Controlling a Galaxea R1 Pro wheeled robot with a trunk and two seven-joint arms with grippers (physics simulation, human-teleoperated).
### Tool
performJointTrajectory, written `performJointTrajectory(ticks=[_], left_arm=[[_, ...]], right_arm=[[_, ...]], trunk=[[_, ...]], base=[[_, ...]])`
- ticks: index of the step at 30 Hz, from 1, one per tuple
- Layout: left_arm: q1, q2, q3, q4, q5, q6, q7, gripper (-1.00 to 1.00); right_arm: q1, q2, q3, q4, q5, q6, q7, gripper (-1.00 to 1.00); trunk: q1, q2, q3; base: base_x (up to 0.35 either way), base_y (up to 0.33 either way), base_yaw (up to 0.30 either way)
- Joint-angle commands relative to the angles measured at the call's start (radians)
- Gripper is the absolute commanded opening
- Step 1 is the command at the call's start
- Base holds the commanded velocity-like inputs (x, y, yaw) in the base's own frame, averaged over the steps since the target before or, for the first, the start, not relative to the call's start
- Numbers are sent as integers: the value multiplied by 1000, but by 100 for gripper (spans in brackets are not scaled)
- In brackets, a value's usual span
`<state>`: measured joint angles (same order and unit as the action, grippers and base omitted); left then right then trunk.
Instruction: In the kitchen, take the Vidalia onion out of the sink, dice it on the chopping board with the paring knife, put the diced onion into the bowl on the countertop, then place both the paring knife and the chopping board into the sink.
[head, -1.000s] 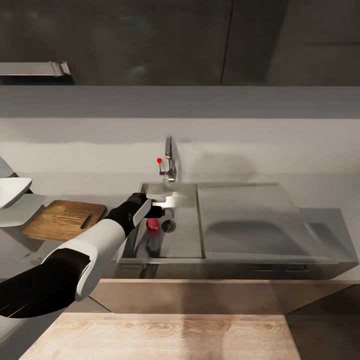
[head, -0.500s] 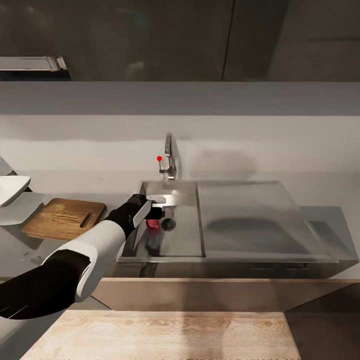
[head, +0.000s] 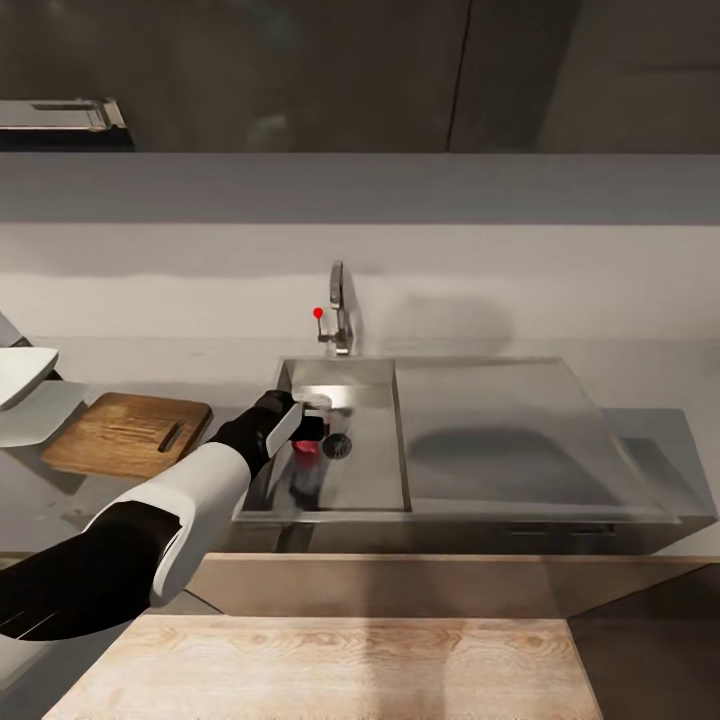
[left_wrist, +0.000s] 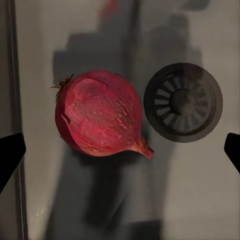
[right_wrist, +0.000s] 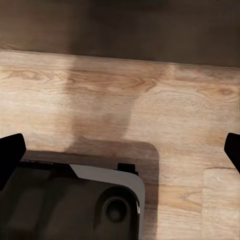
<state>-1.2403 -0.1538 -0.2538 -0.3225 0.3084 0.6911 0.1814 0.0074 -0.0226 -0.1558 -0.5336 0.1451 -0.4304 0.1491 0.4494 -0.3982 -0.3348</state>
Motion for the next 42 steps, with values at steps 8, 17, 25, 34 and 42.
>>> performJointTrajectory(ticks=[8,17,25,34,42], left_arm=[[0,6,-7,-1,11,2,6,100],[2,7,-8,-3,10,2,6,100],[9,6,-8,-3,9,2,6,100],[19,14,-8,-2,8,1,6,100],[19,20,-8,-2,9,1,6,100]], right_arm=[[0,1,-8,-2,10,-2,7,100],[0,1,-8,-2,10,-2,7,100],[0,1,-8,-2,10,-2,7,100],[0,1,-8,-1,10,-2,7,100],[0,1,-8,-2,10,-2,7,100]], trunk=[[1,-2,-7],[1,-2,-7],[1,-2,-7],[1,-2,-7],[1,-2,-7]], base=[[159,122,0],[23,18,0],[1,-133,0],[0,-23,0],[0,44,0]])
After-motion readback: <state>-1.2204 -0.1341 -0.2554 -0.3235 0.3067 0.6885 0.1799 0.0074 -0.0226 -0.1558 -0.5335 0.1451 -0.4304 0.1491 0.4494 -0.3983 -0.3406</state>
